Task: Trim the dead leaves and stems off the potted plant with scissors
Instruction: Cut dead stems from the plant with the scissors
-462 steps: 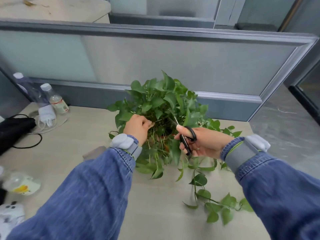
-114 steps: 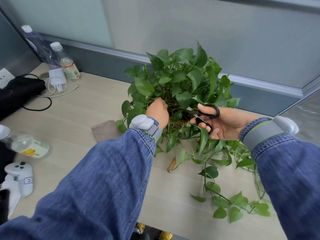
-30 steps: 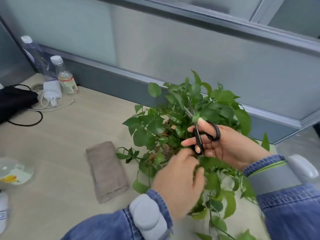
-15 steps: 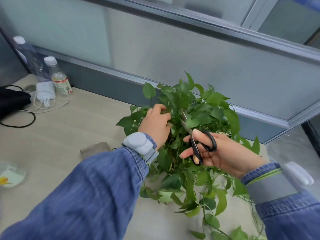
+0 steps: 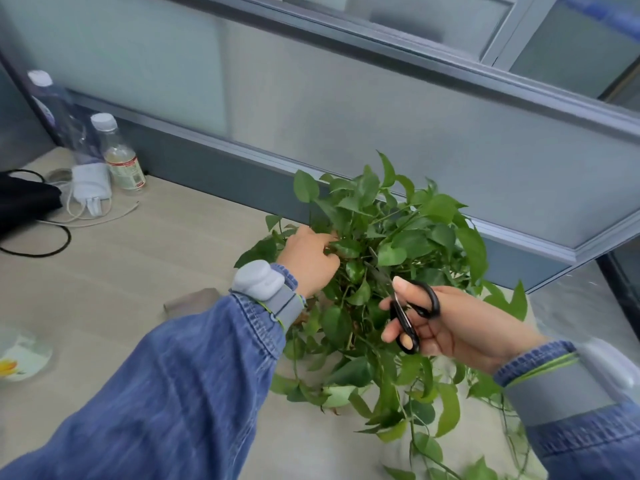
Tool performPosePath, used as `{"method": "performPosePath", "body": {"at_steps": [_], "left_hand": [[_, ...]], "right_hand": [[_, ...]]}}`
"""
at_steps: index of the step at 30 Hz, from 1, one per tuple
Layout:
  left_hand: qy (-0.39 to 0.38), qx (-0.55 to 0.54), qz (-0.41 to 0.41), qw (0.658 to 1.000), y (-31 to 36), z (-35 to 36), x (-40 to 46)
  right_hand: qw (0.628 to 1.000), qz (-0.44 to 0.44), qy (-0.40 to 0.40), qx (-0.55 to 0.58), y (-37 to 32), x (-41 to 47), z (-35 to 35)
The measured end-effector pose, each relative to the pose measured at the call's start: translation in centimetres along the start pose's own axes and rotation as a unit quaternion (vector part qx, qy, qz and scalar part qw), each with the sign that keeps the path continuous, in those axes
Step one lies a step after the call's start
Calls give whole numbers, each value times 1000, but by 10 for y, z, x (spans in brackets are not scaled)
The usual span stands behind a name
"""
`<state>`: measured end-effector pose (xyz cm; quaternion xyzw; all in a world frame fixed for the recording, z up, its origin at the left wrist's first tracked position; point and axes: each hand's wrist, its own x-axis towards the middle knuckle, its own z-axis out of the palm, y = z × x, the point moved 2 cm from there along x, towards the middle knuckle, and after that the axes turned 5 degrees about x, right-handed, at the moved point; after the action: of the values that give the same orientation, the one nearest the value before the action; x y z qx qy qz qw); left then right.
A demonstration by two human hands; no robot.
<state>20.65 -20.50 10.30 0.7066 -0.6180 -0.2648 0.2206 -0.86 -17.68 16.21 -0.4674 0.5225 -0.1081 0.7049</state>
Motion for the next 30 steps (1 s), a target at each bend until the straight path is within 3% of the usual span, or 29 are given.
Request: {"method": "performPosePath", "body": {"at_steps": [6, 8, 11, 14, 18, 22, 30], "left_hand": [[10, 65, -14, 998, 21, -5, -11], [55, 77, -14, 995, 38, -18, -16], [149, 55, 124, 979, 71, -33, -26], [121, 1, 243, 962, 100, -32, -35], [42, 65, 157, 985, 86, -13, -8], [31, 233, 81, 969, 30, 6, 9], [58, 175, 46, 982, -37, 18, 16]], "right_hand": [[999, 0, 22, 26, 0, 1, 6], [999, 6, 27, 36, 2, 0, 8], [998, 8, 35, 47, 3, 0, 8], [997, 7, 37, 66, 2, -1, 7], [995, 21, 42, 90, 0, 1, 7], [992, 30, 37, 120, 2, 2, 4], [984, 45, 18, 170, 8, 7, 1]]}}
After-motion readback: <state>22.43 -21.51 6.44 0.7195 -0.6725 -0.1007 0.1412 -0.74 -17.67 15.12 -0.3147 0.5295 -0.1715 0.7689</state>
